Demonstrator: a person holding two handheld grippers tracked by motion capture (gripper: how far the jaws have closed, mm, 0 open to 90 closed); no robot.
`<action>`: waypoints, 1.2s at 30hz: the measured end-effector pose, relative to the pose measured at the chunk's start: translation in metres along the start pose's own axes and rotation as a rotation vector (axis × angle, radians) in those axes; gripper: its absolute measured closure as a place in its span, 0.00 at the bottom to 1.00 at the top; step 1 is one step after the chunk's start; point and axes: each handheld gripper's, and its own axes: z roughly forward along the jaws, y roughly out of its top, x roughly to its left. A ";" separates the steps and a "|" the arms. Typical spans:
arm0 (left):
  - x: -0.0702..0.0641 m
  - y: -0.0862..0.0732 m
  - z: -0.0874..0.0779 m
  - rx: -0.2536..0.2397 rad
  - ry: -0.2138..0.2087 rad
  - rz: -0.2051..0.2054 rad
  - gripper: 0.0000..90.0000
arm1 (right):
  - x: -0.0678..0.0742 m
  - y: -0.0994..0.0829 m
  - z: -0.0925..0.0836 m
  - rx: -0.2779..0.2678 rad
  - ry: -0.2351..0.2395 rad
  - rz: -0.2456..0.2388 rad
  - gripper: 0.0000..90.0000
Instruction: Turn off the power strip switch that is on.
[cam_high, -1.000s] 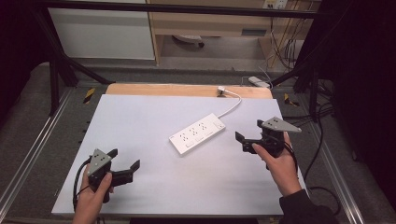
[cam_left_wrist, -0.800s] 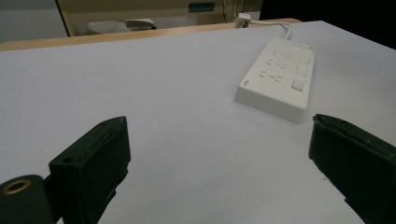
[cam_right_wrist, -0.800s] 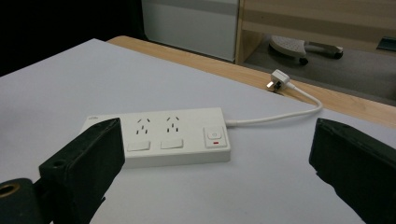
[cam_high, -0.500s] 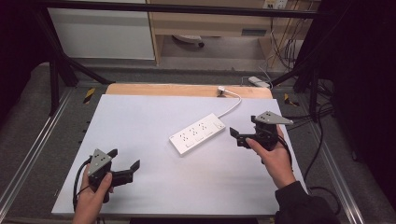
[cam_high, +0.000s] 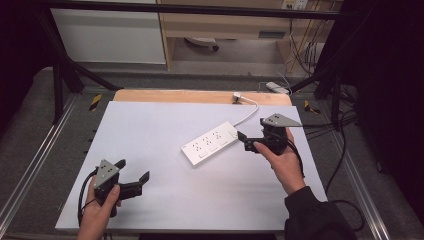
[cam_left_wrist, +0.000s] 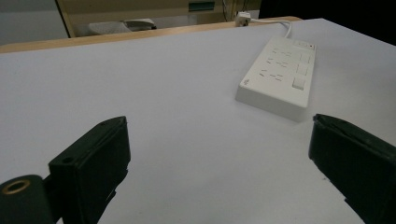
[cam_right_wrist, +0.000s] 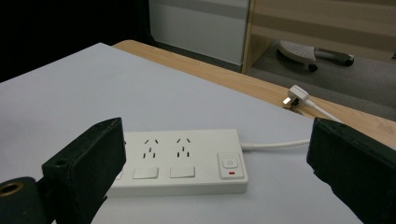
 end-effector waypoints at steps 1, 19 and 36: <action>0.000 0.000 0.000 0.002 -0.001 0.000 0.06 | 0.001 0.000 0.002 -0.002 0.000 -0.001 0.05; 0.000 0.000 0.000 0.006 0.001 0.007 0.06 | 0.014 0.003 0.022 0.001 0.047 -0.011 0.06; 0.001 0.000 0.000 0.006 -0.001 0.007 0.06 | 0.028 0.010 0.034 0.019 0.078 -0.034 0.07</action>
